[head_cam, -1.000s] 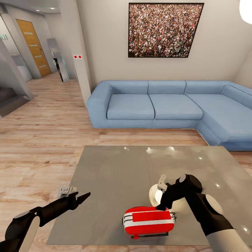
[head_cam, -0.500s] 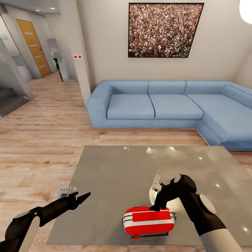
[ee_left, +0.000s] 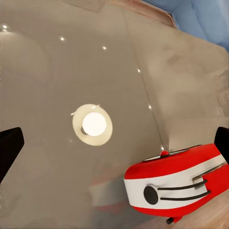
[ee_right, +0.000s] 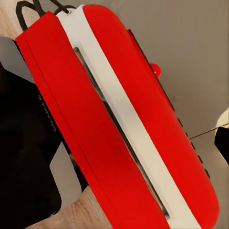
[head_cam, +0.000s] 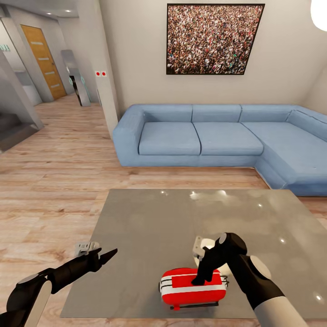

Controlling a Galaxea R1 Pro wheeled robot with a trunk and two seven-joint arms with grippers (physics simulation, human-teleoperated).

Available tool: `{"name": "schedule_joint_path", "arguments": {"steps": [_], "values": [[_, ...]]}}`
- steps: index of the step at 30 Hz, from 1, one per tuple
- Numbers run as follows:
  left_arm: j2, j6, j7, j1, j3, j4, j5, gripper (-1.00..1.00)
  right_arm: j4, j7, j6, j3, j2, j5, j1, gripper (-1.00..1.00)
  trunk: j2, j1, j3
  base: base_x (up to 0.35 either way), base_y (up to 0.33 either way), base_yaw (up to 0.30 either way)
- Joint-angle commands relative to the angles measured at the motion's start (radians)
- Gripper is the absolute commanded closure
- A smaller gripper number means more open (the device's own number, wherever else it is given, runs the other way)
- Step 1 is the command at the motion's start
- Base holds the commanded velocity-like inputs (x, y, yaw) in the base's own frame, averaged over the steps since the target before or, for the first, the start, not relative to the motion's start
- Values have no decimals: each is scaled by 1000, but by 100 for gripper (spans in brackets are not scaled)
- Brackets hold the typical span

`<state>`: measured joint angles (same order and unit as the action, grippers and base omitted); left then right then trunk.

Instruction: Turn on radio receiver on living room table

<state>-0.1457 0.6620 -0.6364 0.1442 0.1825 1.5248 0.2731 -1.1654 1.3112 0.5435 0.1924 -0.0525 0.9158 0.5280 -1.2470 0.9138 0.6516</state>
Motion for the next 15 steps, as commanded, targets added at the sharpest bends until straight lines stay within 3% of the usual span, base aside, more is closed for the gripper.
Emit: {"name": "schedule_joint_path", "arguments": {"steps": [1, 15], "values": [[0, 0, 0, 0, 0, 0, 0, -100, 2, 0, -3, 0, 1, 0, 0, -100, 0, 0, 0, 0, 0, 0], [0, -2, 0, 0, 0, 0, 0, -100, 54, -2, -40, 1, 6, -4, 1, -100, 0, 0, 0, 0, 0, 0]]}}
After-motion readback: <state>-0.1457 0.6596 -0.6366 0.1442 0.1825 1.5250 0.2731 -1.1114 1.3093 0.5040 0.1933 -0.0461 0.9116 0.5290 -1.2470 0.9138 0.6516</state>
